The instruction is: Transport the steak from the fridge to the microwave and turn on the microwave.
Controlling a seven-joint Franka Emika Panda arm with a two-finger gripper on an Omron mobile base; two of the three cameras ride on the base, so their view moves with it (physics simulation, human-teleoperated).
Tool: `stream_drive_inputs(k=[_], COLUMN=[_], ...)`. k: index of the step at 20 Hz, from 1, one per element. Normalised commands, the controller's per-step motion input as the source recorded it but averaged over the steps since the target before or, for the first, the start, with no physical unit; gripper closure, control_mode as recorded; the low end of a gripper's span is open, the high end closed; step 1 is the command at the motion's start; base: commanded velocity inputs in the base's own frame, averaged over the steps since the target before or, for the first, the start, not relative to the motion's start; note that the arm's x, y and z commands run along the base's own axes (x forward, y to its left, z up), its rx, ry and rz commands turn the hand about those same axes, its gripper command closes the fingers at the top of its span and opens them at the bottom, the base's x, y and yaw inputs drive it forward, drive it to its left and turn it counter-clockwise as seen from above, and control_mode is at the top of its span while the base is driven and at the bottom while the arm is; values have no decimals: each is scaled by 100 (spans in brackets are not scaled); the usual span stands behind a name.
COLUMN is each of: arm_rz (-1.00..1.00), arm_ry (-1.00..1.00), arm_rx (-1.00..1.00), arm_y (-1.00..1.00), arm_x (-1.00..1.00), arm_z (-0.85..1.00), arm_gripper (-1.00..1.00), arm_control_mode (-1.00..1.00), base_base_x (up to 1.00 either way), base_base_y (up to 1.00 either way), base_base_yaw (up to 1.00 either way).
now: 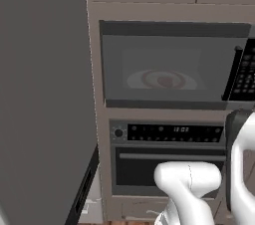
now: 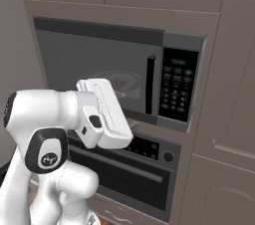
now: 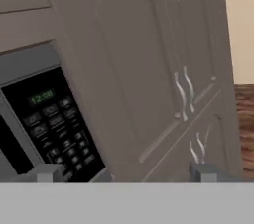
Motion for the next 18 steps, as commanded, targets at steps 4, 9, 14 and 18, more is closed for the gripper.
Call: stream_drive_inputs(k=[4,9,14,18], arm_rz=[9,0,0,7], arm_ry=[-12,-37,-26,-1], arm_rx=[12,43,55,52], arm_y=[0,-5,-10,-1], arm_x=[-75,-70,-40,-21], arm_z=[0,0,2,20], arm_gripper=[-100,-100,-100,-100], arm_control_mode=[-100,-100,-100,-100], base_base_x=[0,0,0,0], base_base_y=[0,0,0,0], base_base_yaw=[0,0,0,0])
